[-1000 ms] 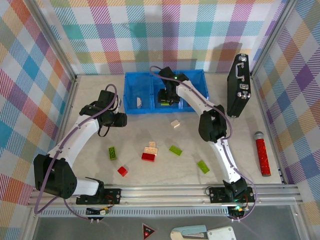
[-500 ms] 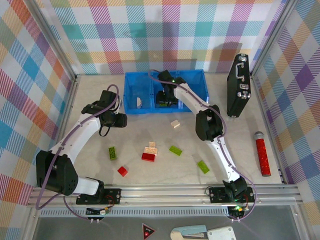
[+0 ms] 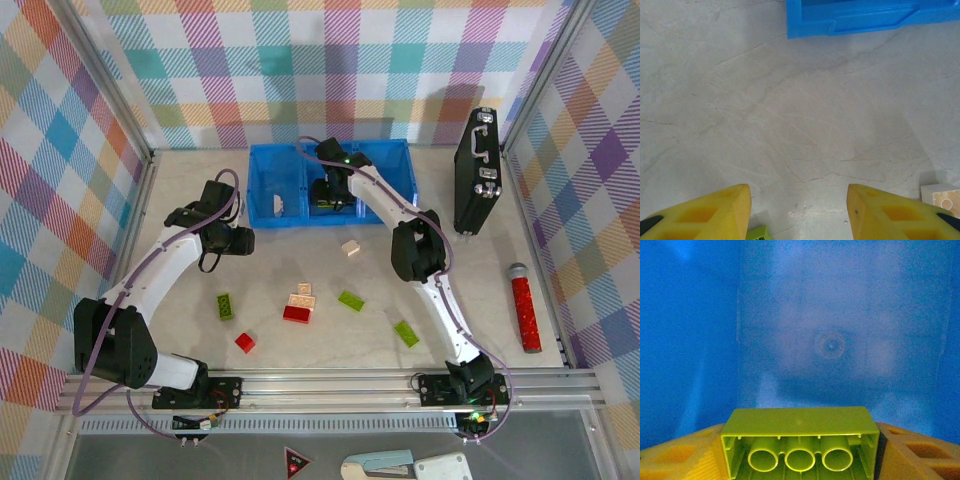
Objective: Sort the legos into containers by color
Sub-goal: Place the lego in the container.
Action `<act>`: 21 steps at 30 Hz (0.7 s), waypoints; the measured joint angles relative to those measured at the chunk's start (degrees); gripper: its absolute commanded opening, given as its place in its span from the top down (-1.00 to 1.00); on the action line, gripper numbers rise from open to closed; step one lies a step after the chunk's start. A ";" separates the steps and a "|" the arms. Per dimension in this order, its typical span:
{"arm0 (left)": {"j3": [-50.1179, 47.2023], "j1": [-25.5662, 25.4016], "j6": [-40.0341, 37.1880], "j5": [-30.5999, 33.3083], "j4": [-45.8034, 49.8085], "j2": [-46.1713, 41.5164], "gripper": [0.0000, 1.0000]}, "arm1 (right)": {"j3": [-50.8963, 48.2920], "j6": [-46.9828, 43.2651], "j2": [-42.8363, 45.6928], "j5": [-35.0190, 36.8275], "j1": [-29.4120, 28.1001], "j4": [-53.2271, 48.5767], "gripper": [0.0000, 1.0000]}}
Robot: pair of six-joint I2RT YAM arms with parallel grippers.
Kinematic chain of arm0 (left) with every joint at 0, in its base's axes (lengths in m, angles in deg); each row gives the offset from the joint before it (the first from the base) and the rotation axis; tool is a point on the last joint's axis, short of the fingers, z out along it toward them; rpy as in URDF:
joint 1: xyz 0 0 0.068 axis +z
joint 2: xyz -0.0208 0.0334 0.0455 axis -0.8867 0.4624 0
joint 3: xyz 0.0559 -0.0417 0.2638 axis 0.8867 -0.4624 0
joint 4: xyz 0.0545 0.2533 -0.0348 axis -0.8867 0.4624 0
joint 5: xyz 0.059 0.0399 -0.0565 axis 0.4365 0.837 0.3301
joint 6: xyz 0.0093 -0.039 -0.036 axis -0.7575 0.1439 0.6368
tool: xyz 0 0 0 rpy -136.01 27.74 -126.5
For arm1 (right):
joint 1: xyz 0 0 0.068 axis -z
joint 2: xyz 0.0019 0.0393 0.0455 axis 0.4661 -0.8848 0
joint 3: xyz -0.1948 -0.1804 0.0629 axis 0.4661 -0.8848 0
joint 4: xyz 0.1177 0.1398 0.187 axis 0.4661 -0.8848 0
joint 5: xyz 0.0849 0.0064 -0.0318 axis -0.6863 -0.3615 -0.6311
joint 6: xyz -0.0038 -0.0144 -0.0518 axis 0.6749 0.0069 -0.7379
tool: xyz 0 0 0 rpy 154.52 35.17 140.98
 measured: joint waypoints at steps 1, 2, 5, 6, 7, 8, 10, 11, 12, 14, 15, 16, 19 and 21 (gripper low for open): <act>0.00 0.00 0.00 0.00 0.00 0.00 -0.07 | 0.00 -0.22 0.15 0.00 0.00 -0.35 -0.40; 0.00 0.00 0.00 0.00 0.00 0.00 -0.07 | 0.00 -0.39 0.48 0.02 -0.02 -0.76 -0.41; 0.00 0.00 0.00 0.13 0.00 0.00 -0.07 | 0.00 -0.48 1.92 0.00 -0.02 -1.75 -0.43; 0.00 0.00 0.00 0.26 0.00 0.00 -0.07 | 0.00 -0.57 2.51 0.00 -0.02 -2.03 -0.45; 0.00 0.00 0.00 0.35 0.00 0.00 -0.07 | 0.00 -0.63 3.02 0.02 -0.02 -2.16 -0.46; 0.00 0.00 0.00 0.42 0.00 0.00 -0.07 | 0.00 -0.68 3.74 0.00 -0.02 -2.36 -0.47; 0.00 0.00 0.00 0.42 0.00 0.00 -0.07 | -0.13 -0.74 5.20 0.02 -0.02 -2.56 -0.48; 0.00 0.00 0.00 0.42 0.00 0.00 -0.07 | -0.42 -0.81 6.10 0.02 -0.02 -2.58 -0.49; 0.00 0.00 0.00 0.42 0.00 -0.02 -0.07 | -0.70 -0.81 6.93 0.02 -0.02 -2.67 -0.50; 0.00 0.00 0.00 0.42 0.00 -0.02 -0.07 | -1.16 -0.83 8.35 0.02 -0.02 -3.02 -0.50; 0.00 0.00 0.00 0.42 0.00 -0.07 -0.07 | -1.55 -0.83 9.14 0.04 -0.07 -3.28 -0.50; 0.00 0.00 0.00 0.42 0.00 -0.11 -0.07 | -1.88 -0.83 9.73 0.04 -0.09 -3.50 -0.50; 0.00 0.00 0.00 0.42 0.00 -0.22 -0.07 | -3.52 -0.83 11.67 0.24 -0.20 -3.98 -0.50; 0.00 0.00 0.02 0.35 0.00 -0.22 -0.07 | -5.70 -0.85 13.35 0.28 -0.37 -4.00 -0.50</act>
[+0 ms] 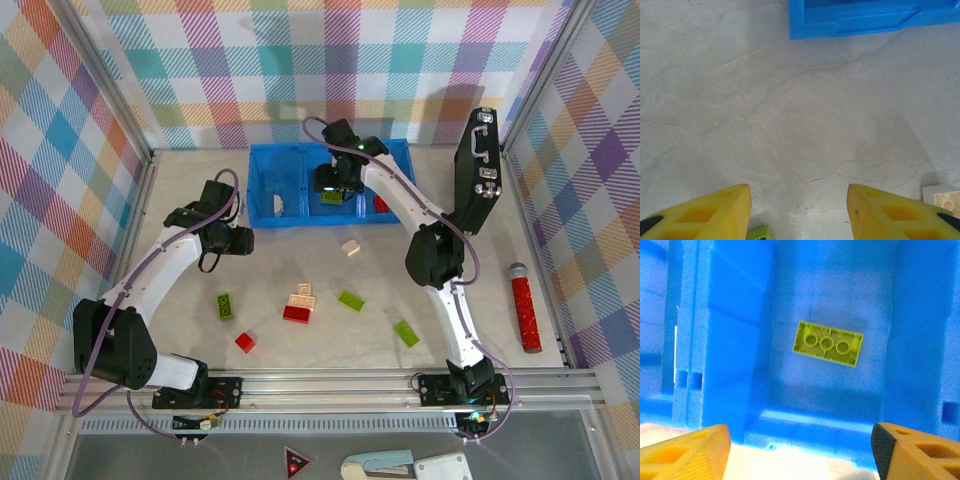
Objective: Sort the legos into containers by color
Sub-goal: Pick up the lego from the bottom-left of the table.
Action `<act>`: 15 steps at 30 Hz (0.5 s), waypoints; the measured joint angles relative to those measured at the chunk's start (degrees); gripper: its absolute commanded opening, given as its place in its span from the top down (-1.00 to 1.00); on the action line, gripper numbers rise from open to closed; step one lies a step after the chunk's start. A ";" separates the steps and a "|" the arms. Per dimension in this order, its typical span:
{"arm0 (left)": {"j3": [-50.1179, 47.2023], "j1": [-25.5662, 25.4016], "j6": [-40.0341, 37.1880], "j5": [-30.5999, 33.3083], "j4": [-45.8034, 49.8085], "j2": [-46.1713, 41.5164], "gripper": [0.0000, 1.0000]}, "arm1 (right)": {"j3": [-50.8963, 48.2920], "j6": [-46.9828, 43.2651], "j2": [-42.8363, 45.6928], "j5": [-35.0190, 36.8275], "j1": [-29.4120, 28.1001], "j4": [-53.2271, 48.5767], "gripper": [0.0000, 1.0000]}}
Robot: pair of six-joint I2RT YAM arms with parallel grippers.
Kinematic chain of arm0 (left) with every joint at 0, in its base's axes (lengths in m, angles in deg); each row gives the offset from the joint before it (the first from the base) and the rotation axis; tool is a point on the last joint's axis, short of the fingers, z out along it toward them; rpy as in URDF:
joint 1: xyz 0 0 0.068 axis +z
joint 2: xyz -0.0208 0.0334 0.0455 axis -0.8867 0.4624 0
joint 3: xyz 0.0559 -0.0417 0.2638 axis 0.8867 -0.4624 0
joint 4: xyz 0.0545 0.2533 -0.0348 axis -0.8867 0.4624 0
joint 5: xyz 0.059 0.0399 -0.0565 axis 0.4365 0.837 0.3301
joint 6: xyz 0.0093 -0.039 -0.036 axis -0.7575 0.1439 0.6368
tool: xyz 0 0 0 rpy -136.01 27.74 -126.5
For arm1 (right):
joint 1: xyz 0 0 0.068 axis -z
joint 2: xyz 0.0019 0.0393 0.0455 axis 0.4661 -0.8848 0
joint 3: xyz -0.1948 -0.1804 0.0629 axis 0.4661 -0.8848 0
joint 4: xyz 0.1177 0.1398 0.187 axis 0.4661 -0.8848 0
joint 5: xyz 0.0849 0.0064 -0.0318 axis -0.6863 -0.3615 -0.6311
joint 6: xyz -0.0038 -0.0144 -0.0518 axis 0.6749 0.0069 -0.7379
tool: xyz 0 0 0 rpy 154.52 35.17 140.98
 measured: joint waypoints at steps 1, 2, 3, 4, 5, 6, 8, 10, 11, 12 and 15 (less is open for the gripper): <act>0.00 0.00 0.00 -0.04 0.00 0.00 -0.07 | -1.51 0.02 1.09 0.17 -0.15 -0.22 -0.50; 0.00 0.00 0.02 -0.11 0.00 0.00 -0.07 | -2.86 0.00 2.05 0.20 -0.37 -0.33 -0.50; 0.00 0.00 0.02 -0.15 0.02 0.00 -0.07 | -4.35 0.02 3.13 0.22 -0.61 -0.24 -0.50; 0.00 0.00 0.09 -0.15 0.02 0.00 -0.07 | -5.62 0.02 4.02 0.22 -0.85 -0.24 -0.50; 0.00 0.00 0.24 -0.15 0.15 0.00 -0.08 | -7.30 0.02 5.27 0.22 -1.16 -0.28 -0.50; 0.00 0.00 0.52 -0.15 0.35 0.00 -0.08 | -8.90 0.02 6.40 0.20 -1.42 -0.17 -0.50; 0.09 0.00 1.31 -0.15 1.14 0.00 -0.08 | -12.37 0.04 8.98 0.20 -1.97 0.15 -0.50; 0.20 -0.17 2.08 -0.13 1.88 0.00 -0.08 | -16.31 0.07 11.76 0.20 -2.43 0.79 -0.50; 0.31 -0.35 2.69 -0.07 2.32 0.00 -0.08 | -18.62 0.09 13.44 0.15 -2.54 1.20 -0.50; 0.52 -0.63 3.32 0.07 2.93 0.00 -0.07 | -20.98 0.13 15.15 0.15 -2.71 1.64 -0.50; 0.81 -1.53 5.66 0.11 3.85 0.00 -0.07 | -27.19 0.46 19.74 0.13 -3.08 2.93 -0.50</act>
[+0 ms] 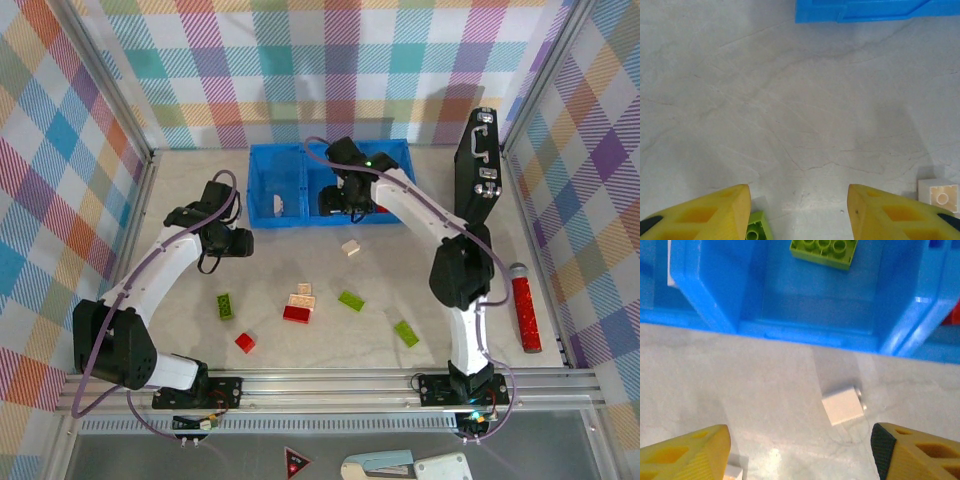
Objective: Sort the legos into containers by color
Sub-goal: Pick up the lego from the bottom-left of the table.
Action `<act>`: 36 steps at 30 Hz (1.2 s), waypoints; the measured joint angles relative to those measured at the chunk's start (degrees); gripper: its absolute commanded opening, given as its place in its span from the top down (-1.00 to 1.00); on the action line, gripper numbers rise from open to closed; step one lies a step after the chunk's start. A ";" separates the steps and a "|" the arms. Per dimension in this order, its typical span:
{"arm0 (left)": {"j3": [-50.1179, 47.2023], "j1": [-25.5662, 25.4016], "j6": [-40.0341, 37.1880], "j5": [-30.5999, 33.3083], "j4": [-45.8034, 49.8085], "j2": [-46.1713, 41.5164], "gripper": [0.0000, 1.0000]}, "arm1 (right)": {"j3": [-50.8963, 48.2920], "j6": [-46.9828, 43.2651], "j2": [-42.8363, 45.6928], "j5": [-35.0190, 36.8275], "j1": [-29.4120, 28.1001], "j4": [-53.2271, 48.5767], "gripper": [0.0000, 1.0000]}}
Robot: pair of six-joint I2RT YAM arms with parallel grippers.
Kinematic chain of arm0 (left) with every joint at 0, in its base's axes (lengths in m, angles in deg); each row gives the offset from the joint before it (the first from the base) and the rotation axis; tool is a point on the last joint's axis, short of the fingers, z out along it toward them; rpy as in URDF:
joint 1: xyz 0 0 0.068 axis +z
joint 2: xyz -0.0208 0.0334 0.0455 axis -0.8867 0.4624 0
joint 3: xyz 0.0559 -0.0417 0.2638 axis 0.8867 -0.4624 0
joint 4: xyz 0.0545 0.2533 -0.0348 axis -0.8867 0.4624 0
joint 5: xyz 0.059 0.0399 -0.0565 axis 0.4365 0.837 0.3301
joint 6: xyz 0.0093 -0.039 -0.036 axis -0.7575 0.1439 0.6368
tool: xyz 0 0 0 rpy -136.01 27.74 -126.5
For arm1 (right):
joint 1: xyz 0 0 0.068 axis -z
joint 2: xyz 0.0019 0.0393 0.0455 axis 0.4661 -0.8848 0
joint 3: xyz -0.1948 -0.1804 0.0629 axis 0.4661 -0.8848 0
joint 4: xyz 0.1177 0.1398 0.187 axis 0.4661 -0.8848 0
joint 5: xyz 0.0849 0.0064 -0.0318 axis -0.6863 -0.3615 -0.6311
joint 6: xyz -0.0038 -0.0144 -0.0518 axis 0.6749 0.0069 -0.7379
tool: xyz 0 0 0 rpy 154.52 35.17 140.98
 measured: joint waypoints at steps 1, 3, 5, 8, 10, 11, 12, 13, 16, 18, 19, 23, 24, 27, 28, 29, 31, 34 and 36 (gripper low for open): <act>0.00 -0.35 0.68 0.02 0.44 0.00 -0.07 | -1.90 0.04 1.44 0.00 -0.09 0.52 -0.50; -0.02 -1.22 2.40 0.02 1.14 0.02 -0.07 | -5.81 0.17 4.28 0.00 -0.13 1.25 -0.50; -0.39 -1.99 4.00 0.28 1.51 0.02 -0.07 | -9.42 0.37 6.78 0.04 -0.13 2.27 -0.49; -2.51 -2.89 6.32 1.14 1.95 0.00 -0.07 | -14.34 1.05 10.05 0.02 -0.13 3.08 -0.49; -4.55 -3.17 7.74 1.70 2.10 -0.09 -0.07 | -17.27 1.38 11.82 -0.02 -0.13 4.11 -0.48; -5.66 -3.17 8.44 2.10 2.12 -0.24 -0.07 | -18.53 1.55 12.57 -0.17 -0.13 4.42 -0.48; -6.73 -3.17 9.20 2.51 2.16 -0.42 -0.07 | -19.96 1.62 13.35 -0.31 -0.13 4.96 -0.48; -7.63 -3.17 9.70 2.82 2.21 -0.66 -0.07 | -21.24 1.77 14.01 -0.42 -0.13 5.40 -0.48; -9.94 -3.17 11.41 3.69 2.43 -1.11 -0.06 | -24.61 2.10 15.67 -0.68 -0.13 6.29 -0.48; -11.58 -3.15 12.50 4.31 2.40 -1.33 -0.05 | -26.43 2.29 16.31 -1.05 -0.13 6.91 -0.47; -12.33 -3.10 12.87 4.39 2.38 -1.42 -0.06 | -27.06 2.43 16.44 -1.18 -0.13 7.19 -0.48; -15.13 -2.67 14.38 4.37 2.01 -1.84 -0.05 | -29.38 2.47 16.55 -1.33 -0.13 8.00 -0.47; -15.47 -2.54 14.86 4.35 1.99 -1.86 -0.08 | -29.88 2.47 16.57 -1.31 -0.13 8.09 -0.47; -16.00 -1.77 16.28 4.52 1.92 -1.86 -0.15 | -30.73 2.62 16.96 -1.31 -0.13 8.28 -0.47; -16.22 -1.44 16.83 4.66 1.73 -1.86 -0.15 | -30.88 2.64 17.20 -1.33 -0.13 8.28 -0.47; -16.65 -1.03 17.27 4.92 1.49 -1.86 -0.15 | -31.04 2.67 17.59 -1.31 -0.13 8.37 -0.47; -17.79 -0.26 18.27 5.33 0.92 -1.86 -0.15 | -31.34 2.67 18.45 -1.31 -0.13 8.48 -0.47; -19.41 0.31 19.10 5.51 0.33 -1.86 -0.17 | -31.58 2.67 19.58 -1.29 -0.13 8.46 -0.47; -20.24 0.39 19.74 5.40 -0.15 -1.84 -0.17 | -31.61 2.67 19.89 -1.27 -0.13 8.46 -0.46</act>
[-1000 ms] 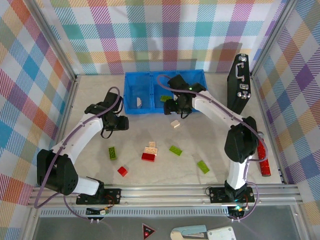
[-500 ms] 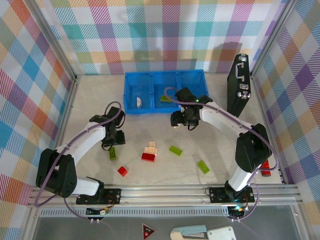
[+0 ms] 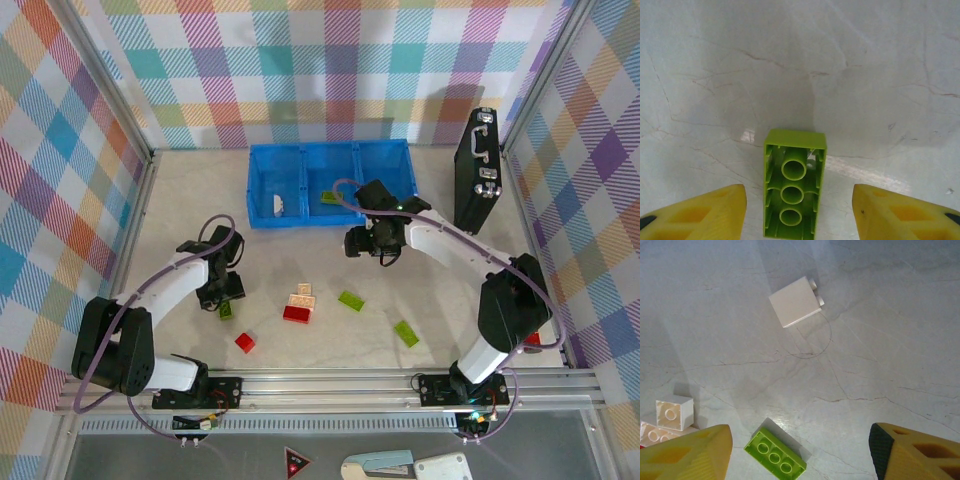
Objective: Sort the legos into containers by color
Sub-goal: Pick up the lego from the bottom-left of the table.
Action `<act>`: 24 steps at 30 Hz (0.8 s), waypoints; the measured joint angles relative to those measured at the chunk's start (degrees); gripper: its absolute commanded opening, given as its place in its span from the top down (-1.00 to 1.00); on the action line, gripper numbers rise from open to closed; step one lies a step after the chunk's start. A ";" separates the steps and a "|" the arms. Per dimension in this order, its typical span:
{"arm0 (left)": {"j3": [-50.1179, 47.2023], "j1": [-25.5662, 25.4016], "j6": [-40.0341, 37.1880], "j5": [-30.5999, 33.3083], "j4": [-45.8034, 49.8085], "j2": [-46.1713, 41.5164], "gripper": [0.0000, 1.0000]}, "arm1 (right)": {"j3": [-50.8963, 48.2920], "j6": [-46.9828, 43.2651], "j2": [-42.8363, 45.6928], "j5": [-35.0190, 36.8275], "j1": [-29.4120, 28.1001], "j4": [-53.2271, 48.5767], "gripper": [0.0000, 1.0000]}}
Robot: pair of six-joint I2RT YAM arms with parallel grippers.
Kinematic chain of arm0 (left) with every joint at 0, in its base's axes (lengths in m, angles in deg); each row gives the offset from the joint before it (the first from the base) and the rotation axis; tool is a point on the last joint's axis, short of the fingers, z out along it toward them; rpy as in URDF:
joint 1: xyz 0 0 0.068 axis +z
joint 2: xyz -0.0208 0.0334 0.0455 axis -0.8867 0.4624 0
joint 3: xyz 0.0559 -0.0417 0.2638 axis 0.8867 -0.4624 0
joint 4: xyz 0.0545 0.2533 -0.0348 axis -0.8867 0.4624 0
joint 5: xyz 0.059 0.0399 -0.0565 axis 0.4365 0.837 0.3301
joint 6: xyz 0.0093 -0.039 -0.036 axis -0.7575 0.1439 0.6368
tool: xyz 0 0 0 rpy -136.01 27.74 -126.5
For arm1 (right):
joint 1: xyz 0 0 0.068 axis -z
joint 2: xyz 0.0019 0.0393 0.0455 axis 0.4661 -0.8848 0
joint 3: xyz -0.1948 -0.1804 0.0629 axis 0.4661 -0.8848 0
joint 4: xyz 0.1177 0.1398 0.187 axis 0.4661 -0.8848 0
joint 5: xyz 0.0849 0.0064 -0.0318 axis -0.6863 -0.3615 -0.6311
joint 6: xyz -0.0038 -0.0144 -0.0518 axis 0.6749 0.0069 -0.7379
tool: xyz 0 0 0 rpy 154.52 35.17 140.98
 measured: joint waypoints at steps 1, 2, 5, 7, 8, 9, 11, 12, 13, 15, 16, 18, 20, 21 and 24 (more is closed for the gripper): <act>-0.44 0.07 0.15 -0.09 -0.48 0.00 -0.17 | 0.00 -0.02 0.04 0.00 0.00 0.00 -0.47; -0.98 0.22 0.26 -0.20 -1.20 0.00 -0.17 | -0.04 -0.02 0.04 0.00 0.00 0.00 -0.47; -2.84 0.79 0.63 -1.14 -3.15 0.09 -0.13 | -0.15 -0.02 0.07 0.02 0.00 -0.02 -0.46; -3.89 0.92 0.83 -1.84 -4.20 0.33 -0.08 | -0.15 -0.02 0.07 0.00 0.00 -0.02 -0.46; -4.24 0.94 0.92 -2.25 -4.44 0.55 -0.06 | -0.15 -0.02 0.07 0.00 0.00 -0.02 -0.46; -4.44 0.98 1.07 -2.60 -4.66 0.66 -0.04 | -0.15 -0.02 0.07 0.00 0.00 -0.02 -0.46; -4.55 0.98 1.07 -3.08 -5.38 0.74 0.00 | -0.15 0.00 0.09 0.00 0.00 -0.04 -0.46; -4.55 0.98 1.07 -3.26 -5.77 0.76 0.01 | -0.15 0.00 0.09 0.00 0.00 -0.04 -0.46; -4.55 0.98 1.07 -3.52 -6.01 0.74 0.02 | -0.15 0.00 0.09 0.00 0.00 -0.04 -0.45; -4.55 0.98 1.05 -4.04 -6.40 0.74 0.07 | -0.15 0.00 0.09 0.00 0.00 -0.04 -0.45; -4.55 0.98 1.07 -4.17 -6.67 0.74 0.09 | -0.15 -0.02 0.13 0.00 0.00 -0.04 -0.46; -4.55 0.98 1.05 -4.46 -7.02 0.74 0.12 | -0.15 0.00 0.22 0.00 0.00 -0.07 -0.45; -4.55 0.98 1.05 -4.66 -7.02 0.74 0.17 | -0.15 -0.02 0.37 0.00 0.00 -0.09 -0.45; -4.55 0.98 1.05 -4.68 -7.04 0.74 0.19 | -0.15 -0.02 0.42 0.00 0.00 -0.11 -0.45; -4.55 1.01 1.05 -5.09 -7.04 0.74 0.28 | -0.15 -0.02 0.63 0.00 0.00 -0.17 -0.45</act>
